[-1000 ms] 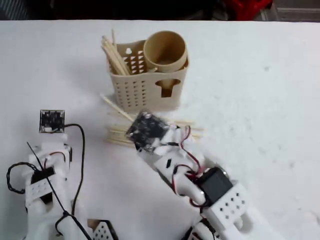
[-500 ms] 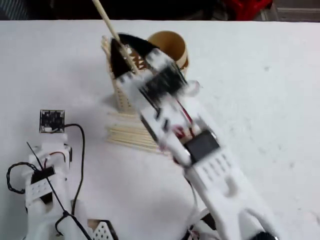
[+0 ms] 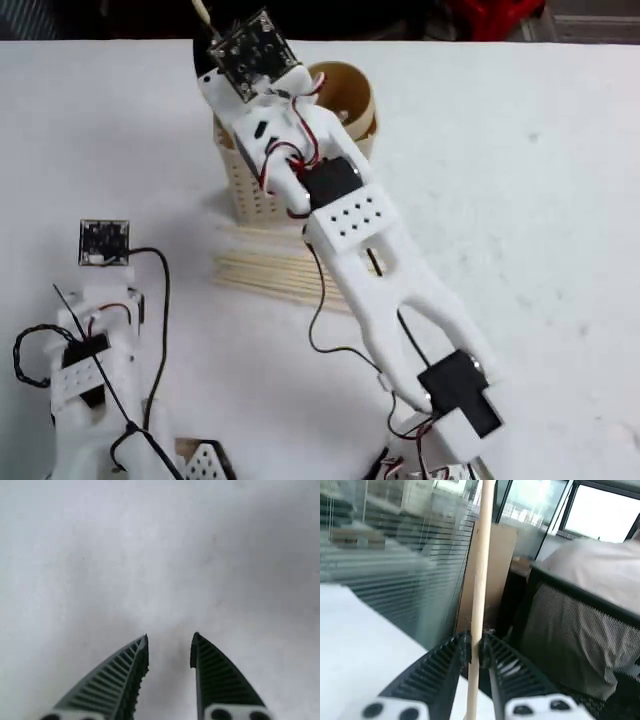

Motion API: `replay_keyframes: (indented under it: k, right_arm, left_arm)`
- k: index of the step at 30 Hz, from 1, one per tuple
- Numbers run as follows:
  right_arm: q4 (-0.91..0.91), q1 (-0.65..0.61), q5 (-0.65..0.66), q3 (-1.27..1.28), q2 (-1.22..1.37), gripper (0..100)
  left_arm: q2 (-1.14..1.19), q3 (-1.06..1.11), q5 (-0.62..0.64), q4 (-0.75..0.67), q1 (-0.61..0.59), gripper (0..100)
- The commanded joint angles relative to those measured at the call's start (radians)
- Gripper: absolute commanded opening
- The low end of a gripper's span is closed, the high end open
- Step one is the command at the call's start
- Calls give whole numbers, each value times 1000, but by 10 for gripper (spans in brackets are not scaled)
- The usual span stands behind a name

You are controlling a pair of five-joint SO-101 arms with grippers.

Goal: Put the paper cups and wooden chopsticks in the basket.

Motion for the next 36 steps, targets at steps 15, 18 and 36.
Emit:
replay_keyframes:
  k: [15, 18, 36]
  right_arm:
    - [-239, 82, -253, 434, -245, 51]
    - [-194, 76, -255, 437, -268, 152]
    - [826, 10, -241, 437, -776, 57]
  left_arm:
    - [-24, -6, -6, -11, 1, 154]
    - [-24, -6, -6, -11, 1, 154]
    - [-24, -6, -6, -11, 1, 154]
